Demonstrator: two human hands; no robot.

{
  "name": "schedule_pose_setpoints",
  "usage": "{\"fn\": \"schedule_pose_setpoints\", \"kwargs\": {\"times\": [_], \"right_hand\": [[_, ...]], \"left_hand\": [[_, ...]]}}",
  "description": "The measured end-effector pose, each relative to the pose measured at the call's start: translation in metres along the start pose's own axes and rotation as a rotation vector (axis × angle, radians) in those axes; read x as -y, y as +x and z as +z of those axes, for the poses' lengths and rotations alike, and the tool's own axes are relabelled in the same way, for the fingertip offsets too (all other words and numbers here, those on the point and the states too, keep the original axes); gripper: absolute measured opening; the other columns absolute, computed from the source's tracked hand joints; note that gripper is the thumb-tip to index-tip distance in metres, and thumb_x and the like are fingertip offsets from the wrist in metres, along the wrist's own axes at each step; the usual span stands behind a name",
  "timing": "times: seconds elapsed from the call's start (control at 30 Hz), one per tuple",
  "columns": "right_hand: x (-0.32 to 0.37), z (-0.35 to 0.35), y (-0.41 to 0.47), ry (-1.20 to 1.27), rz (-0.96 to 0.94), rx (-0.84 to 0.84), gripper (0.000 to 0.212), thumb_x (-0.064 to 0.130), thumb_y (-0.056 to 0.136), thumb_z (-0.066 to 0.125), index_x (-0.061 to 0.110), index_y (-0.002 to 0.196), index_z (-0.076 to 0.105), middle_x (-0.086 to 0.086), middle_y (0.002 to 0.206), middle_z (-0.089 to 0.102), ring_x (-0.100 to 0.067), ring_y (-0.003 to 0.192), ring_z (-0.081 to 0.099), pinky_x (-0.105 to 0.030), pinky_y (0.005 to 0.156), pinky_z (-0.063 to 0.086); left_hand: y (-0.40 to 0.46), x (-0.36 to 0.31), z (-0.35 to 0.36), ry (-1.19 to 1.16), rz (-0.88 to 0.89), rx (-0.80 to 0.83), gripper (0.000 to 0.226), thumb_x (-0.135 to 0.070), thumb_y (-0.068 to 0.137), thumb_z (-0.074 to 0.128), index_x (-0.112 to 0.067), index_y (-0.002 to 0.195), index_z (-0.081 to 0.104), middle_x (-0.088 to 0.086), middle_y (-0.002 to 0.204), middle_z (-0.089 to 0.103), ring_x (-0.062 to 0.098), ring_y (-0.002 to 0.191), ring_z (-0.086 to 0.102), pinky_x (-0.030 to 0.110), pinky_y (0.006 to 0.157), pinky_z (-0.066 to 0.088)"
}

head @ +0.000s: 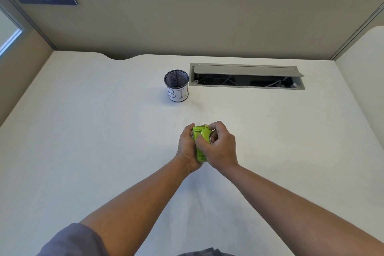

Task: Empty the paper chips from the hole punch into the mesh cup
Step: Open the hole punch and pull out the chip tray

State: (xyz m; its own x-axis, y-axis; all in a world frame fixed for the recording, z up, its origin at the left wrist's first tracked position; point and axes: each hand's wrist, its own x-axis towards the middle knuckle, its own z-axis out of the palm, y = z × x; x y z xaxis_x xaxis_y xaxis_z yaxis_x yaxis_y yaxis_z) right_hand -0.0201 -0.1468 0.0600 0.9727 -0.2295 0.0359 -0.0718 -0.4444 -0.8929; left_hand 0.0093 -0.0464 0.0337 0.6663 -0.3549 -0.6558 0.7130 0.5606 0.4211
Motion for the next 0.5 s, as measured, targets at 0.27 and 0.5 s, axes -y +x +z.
{"fn": "schedule_pose_setpoints", "kwargs": {"times": [0.27, 0.5], "right_hand": [[0.001, -0.001, 0.005, 0.110, 0.057, -0.017, 0.032, 0.048, 0.066, 0.066, 0.022, 0.084, 0.060, 0.016, 0.055, 0.052, -0.006, 0.050, 0.044, -0.028, 0.049, 0.042], [-0.004, -0.007, 0.012, 0.452, 0.314, 0.076, 0.029, 0.040, 0.071, 0.073, 0.017, 0.088, 0.068, 0.001, 0.065, 0.058, -0.014, 0.064, 0.054, -0.033, 0.061, 0.050]], "left_hand": [[-0.002, -0.002, 0.002, 0.015, 0.011, 0.014, 0.042, -0.049, 0.092, 0.044, -0.013, 0.083, 0.065, 0.010, 0.087, 0.065, 0.025, 0.077, 0.067, 0.030, 0.066, 0.056], [-0.002, -0.005, -0.003, -0.082, -0.024, 0.047, 0.053, -0.052, 0.095, 0.041, -0.009, 0.105, 0.070, 0.017, 0.100, 0.071, 0.032, 0.090, 0.069, 0.040, 0.083, 0.053]]}}
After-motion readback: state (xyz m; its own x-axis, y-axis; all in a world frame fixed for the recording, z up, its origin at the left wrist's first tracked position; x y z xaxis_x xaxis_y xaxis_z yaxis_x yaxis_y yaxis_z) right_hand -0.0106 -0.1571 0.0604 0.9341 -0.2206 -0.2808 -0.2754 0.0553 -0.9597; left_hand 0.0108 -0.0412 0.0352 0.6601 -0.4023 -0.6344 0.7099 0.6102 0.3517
